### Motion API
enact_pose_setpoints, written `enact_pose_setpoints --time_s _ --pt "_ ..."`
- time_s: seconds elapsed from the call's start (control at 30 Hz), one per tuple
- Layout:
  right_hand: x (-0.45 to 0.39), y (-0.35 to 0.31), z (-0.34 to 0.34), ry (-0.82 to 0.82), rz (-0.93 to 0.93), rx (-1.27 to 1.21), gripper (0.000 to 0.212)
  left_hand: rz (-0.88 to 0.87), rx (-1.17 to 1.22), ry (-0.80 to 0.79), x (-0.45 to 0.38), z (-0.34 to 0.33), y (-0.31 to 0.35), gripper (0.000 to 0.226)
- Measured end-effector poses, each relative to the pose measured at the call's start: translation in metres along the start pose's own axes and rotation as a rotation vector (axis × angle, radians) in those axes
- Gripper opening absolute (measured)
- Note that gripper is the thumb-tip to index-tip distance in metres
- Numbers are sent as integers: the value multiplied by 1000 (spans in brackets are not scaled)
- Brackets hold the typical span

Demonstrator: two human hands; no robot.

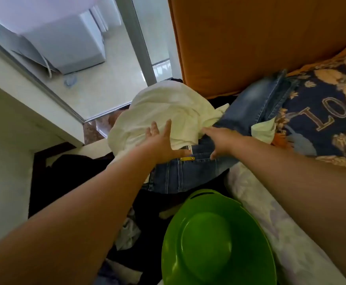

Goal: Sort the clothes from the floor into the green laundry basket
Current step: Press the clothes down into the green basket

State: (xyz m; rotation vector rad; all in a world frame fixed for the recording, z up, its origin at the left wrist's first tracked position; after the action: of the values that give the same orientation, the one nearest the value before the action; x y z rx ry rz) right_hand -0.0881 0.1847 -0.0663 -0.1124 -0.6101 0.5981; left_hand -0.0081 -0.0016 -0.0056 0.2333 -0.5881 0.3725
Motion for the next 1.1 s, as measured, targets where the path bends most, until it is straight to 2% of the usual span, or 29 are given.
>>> enact_pose_setpoints --time_s 0.07,0.2,0.33,0.4,0.47,0.53,0.63,0.77,0.87,0.97,1.03,1.1 --pt "-3 2 -17 -26 -32 87 112 -18 -25 -26 -1 -13 -2 116" --pt "-11 4 -56 -67 -132 106 117 -9 -26 -55 -10 -47 -16 116" --pt "-18 1 -76 42 -210 151 112 -17 -29 -54 -16 -71 -26 114" --pt "-19 -4 -80 65 -252 109 98 -25 -40 -38 -16 -77 -29 114" --pt "-16 -8 -79 83 -282 71 68 -35 -52 -34 -16 -81 -30 116" --pt "-11 -15 -74 158 -269 86 43 -55 -74 -26 -15 -81 -28 118" --pt "1 -31 -60 296 -200 129 26 -122 -109 4 -12 -72 -19 121" --pt "19 -51 -37 495 -61 109 21 -227 -115 76 -3 -56 2 123" --pt "40 -59 -14 582 47 22 26 -209 -104 156 6 -42 13 122" --pt "63 -61 2 590 218 -15 22 -122 -56 222 14 -33 14 100" --pt "78 -60 7 641 302 -14 17 -145 140 215 27 -31 13 68" --pt "89 -57 12 738 317 11 16 -191 278 224 44 -32 15 49"
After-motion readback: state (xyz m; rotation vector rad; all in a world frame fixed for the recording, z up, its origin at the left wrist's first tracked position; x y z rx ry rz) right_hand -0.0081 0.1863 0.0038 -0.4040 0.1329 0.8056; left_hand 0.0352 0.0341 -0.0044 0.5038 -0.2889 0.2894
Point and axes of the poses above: each hand's wrist, its own x-axis away from the middle knuckle, its own z-axis out of the back of the hand, y = z × x, the point moved 1 cm from there along -x, towards the middle knuckle, and after that the axes turned 7 degrees about z, right-handed, at the moved point
